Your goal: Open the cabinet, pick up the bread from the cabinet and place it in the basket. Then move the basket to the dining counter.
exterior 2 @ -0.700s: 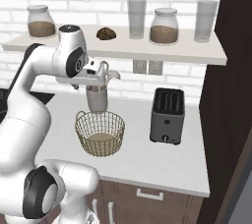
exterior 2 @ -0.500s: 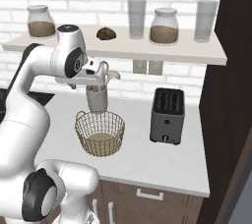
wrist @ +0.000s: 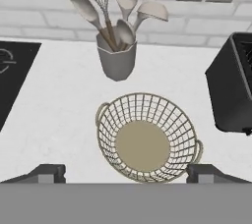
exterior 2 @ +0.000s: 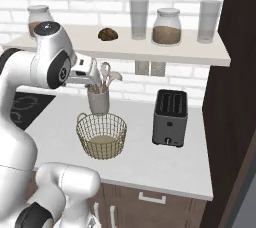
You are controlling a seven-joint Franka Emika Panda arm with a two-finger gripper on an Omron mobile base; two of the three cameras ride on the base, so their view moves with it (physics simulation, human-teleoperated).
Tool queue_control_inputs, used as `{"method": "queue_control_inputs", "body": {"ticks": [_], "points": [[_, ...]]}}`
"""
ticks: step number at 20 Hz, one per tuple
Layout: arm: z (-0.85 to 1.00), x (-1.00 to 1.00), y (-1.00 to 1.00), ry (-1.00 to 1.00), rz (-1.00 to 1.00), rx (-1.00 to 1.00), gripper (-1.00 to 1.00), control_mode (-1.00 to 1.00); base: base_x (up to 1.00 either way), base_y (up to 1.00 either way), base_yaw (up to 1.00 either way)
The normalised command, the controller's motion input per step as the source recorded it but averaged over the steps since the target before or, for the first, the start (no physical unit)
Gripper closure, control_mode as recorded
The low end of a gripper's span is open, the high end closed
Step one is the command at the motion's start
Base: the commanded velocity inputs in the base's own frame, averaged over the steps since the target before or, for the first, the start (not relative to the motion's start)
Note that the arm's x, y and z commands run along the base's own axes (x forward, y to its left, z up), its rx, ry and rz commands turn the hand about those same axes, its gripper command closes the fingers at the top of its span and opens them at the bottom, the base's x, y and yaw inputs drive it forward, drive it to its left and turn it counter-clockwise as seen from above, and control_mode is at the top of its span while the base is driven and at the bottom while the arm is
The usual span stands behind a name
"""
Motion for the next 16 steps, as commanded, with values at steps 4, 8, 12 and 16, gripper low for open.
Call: {"method": "queue_control_inputs", "body": {"ticks": [4, 8, 12, 16], "points": [[0.71, -0.16, 0.00, -0.07, -0.13, 0.00, -1.00, -1.00, 0.00, 0.00, 0.00], [0.58, -0.01, 0.00, -0.24, -0.19, 0.00, -1.00, -1.00, 0.00, 0.00, 0.00], [0.53, 0.15, 0.00, -0.10, -0.22, 0.00, -1.00, -1.00, 0.00, 0.00, 0.00], [0.41, 0.41, 0.00, 0.00, -0.13, 0.00, -1.00, -1.00, 0.00, 0.00, 0.00]]}}
